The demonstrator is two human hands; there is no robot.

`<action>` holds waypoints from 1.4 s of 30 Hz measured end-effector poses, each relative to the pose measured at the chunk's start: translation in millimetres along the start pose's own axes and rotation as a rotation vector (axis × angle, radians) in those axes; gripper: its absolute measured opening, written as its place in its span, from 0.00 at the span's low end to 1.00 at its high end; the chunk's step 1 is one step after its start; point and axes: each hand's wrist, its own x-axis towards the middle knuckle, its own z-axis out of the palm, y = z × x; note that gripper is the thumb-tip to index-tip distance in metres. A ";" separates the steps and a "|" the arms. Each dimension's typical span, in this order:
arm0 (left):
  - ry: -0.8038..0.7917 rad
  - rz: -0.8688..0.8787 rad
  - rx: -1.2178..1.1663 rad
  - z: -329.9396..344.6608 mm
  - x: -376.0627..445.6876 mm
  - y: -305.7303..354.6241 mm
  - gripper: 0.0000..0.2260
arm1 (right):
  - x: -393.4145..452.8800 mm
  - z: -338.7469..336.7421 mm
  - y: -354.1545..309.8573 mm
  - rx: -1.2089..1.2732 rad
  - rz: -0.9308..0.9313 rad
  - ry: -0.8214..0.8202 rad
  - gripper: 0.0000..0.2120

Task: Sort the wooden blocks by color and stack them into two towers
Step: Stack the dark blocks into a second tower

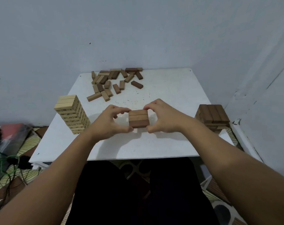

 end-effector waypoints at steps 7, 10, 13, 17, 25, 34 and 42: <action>0.078 0.168 0.026 -12.1 11.3 69.6 0.28 | -39.2 -68.9 -5.9 -0.113 -0.045 0.200 0.35; 0.061 0.232 0.034 8.7 21.3 100.4 0.27 | -64.2 -91.0 15.7 -0.096 0.037 0.219 0.33; 0.022 0.268 0.009 38.0 33.1 127.3 0.29 | -90.0 -107.9 43.2 -0.081 0.118 0.231 0.34; -0.041 0.274 -0.006 75.4 46.2 156.2 0.28 | -122.1 -122.9 75.6 0.005 0.205 0.228 0.34; -0.129 0.238 -0.008 111.3 56.1 172.6 0.23 | -145.3 -119.0 114.2 0.096 0.277 0.198 0.35; -0.146 0.211 0.005 120.3 59.2 170.2 0.22 | -142.4 -114.9 126.3 0.115 0.296 0.168 0.34; -0.163 0.160 -0.017 123.1 55.3 168.1 0.30 | -139.3 -113.0 130.3 0.174 0.285 0.120 0.34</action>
